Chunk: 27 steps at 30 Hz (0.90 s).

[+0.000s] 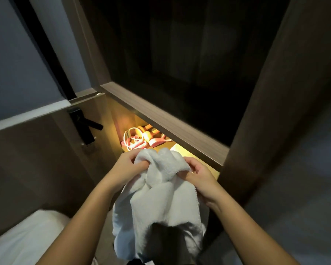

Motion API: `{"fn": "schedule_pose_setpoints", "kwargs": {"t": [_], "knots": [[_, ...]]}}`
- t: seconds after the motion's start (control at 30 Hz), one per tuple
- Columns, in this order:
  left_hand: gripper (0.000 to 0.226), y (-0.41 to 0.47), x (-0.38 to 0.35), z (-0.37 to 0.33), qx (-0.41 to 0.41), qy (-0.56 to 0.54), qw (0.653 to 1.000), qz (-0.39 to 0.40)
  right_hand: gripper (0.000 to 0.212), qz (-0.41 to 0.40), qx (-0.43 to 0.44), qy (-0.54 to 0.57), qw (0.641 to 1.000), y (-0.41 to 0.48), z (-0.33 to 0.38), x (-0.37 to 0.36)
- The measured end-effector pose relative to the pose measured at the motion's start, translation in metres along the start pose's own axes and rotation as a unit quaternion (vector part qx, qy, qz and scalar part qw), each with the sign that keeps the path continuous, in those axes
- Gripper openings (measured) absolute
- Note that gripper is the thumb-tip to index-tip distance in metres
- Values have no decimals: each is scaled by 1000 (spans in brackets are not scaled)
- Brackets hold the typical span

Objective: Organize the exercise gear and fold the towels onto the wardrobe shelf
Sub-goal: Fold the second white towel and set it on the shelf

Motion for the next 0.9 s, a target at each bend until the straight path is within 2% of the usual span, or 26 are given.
{"fn": "schedule_pose_setpoints", "kwargs": {"t": [0.13,0.27,0.43,0.63,0.77,0.9], "knots": [[10,36,40,24,28,18,995,94,57,-80,14,45,996,38,-16,-23],[19,58,70,38,25,45,984,171,64,-135,23,79,987,63,-28,-49],[25,70,88,60,30,36,978,203,50,-172,21,103,980,80,-42,-69],[17,64,78,108,-12,25,969,247,47,-201,23,84,976,80,-89,-87],[19,49,72,166,-64,-28,966,247,44,-215,53,75,972,83,-138,-110],[19,13,69,224,-126,-79,963,222,46,-224,64,14,972,80,-187,-148]]}}
Point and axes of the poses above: each hand's wrist, its own y-axis towards the middle knuckle, its own x-axis out of the back of the hand, z = x × y, the point moved 7 cm from there along y, towards the middle knuckle, and after that the axes turned 14 degrees about z, right-handed, at the moved point
